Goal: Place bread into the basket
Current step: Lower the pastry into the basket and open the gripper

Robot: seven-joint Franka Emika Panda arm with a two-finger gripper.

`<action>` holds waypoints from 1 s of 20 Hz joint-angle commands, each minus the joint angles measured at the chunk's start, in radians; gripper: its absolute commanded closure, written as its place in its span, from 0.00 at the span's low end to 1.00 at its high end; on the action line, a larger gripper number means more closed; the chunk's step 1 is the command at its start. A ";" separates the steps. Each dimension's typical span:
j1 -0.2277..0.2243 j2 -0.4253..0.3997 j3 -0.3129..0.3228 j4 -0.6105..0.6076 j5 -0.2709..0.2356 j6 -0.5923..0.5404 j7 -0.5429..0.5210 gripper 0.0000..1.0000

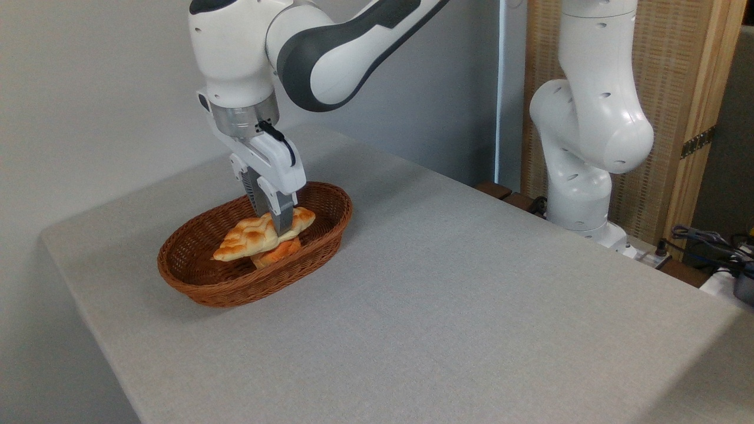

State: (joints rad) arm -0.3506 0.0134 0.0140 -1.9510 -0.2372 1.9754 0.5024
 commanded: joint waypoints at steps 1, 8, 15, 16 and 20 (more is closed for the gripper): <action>-0.001 0.000 0.000 0.012 -0.001 0.006 -0.005 0.00; 0.001 -0.012 0.011 0.015 -0.001 0.007 -0.005 0.00; 0.009 -0.047 0.064 0.049 0.108 0.003 -0.004 0.00; 0.009 -0.050 0.076 0.047 0.117 0.003 -0.004 0.00; 0.009 -0.064 0.168 0.047 0.191 -0.003 0.001 0.00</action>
State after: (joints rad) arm -0.3353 -0.0316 0.1194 -1.8989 -0.0879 1.9757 0.5030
